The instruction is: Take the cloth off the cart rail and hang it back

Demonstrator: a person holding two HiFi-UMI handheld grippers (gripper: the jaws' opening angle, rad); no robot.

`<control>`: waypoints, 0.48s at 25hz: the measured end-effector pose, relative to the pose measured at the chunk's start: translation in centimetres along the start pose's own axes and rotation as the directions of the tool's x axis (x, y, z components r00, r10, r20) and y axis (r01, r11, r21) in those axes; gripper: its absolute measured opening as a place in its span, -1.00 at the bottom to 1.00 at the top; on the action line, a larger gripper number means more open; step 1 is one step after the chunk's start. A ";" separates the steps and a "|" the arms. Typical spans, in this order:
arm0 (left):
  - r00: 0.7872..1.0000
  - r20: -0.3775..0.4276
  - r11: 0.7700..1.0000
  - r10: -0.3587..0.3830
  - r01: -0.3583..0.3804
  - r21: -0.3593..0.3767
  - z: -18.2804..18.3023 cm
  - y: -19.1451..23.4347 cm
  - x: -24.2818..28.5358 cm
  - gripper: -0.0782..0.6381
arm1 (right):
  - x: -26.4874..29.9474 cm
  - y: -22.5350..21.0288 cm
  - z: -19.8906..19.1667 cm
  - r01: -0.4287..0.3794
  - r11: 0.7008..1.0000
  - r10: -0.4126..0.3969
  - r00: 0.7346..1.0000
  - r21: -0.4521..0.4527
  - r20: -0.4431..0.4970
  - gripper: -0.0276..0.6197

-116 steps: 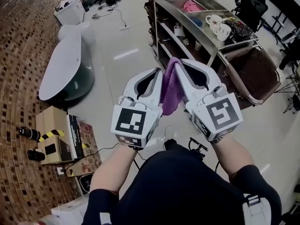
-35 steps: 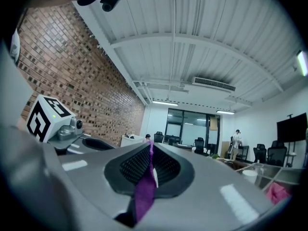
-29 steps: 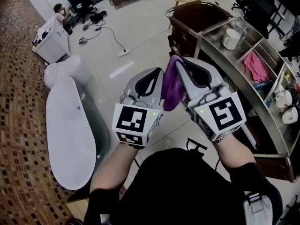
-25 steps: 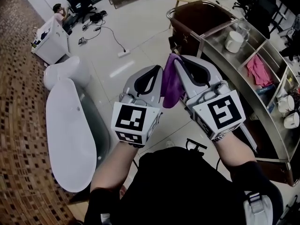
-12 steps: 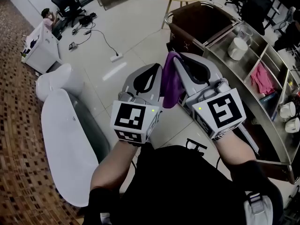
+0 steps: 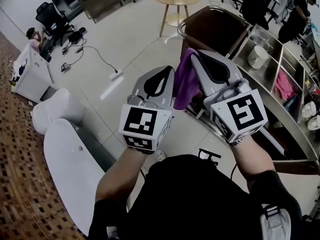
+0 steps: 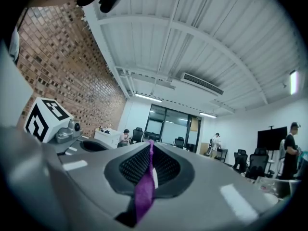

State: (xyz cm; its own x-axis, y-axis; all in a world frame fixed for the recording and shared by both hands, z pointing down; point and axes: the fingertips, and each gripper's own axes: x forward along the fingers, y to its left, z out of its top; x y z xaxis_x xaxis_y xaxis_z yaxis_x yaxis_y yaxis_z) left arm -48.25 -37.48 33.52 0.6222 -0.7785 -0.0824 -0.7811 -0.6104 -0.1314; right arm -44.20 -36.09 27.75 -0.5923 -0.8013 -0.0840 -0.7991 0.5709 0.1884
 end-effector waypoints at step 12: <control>0.990 0.056 0.992 -0.129 0.130 -0.006 1.0 8.9 -1.9 -0.77 | 9.0 2.5 4.6 0.135 0.989 -0.132 0.990 -0.066 0.052 -0.87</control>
State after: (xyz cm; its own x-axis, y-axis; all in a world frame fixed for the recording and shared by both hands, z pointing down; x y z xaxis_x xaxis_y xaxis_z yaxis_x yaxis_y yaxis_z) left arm -56.32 -41.32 31.52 0.7198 -0.6837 -0.1199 -0.6941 -0.7072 -0.1346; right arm -51.97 -41.02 22.98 -0.4864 -0.8592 -0.1585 -0.8632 0.4443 0.2399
